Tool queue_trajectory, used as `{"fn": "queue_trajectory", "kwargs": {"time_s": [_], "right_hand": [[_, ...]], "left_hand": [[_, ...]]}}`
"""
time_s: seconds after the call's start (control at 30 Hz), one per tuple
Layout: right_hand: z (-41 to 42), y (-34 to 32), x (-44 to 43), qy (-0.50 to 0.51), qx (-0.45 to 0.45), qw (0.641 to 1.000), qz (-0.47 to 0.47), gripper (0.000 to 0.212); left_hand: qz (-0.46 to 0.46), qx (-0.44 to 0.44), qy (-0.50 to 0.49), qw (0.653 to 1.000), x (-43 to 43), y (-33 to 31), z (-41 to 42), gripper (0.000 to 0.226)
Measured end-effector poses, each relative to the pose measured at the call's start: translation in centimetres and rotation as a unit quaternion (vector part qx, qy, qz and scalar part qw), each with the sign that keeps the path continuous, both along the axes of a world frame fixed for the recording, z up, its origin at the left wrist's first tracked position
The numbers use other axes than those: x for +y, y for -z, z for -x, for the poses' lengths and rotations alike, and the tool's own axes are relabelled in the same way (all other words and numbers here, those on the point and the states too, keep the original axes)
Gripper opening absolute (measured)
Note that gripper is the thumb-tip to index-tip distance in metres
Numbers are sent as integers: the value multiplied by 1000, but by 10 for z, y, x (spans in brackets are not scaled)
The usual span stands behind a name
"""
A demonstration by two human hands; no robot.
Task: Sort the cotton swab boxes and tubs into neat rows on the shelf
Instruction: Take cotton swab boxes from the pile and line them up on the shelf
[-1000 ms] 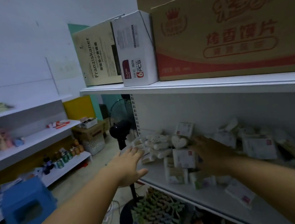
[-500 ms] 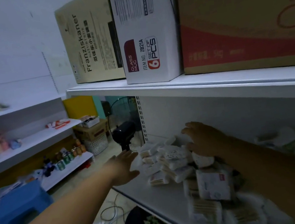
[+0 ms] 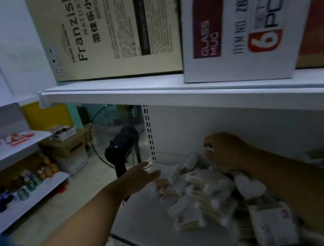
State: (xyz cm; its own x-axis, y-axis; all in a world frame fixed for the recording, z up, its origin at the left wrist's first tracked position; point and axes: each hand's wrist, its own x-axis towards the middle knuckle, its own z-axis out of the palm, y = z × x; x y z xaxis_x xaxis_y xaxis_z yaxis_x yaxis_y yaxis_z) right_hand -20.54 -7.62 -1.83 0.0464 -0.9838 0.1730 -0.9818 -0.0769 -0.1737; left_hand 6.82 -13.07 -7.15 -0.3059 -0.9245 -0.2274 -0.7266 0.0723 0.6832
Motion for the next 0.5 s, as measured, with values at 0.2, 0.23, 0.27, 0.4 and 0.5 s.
{"fn": "queue_trajectory", "kwargs": {"time_s": [0.2,0.23,0.27,0.4,0.5], "right_hand": [[-41,12,-26,126,-6,988,-93,40],[-47,13,-31,149,-24,981,-124,50],[-53,14,-36,167,-37,972,-158,59],[-68,17,-51,209,-84,935,-274,40],[-74,14,-55,260,-150,915,-270,31]], "left_hand": [[8,-32,25,999,-28,23,10,91],[2,-50,43,998,-29,27,11,95],[-1,-61,58,996,-31,29,11,95],[21,-32,83,996,-26,30,16,68],[60,14,65,996,-25,31,14,66]]}}
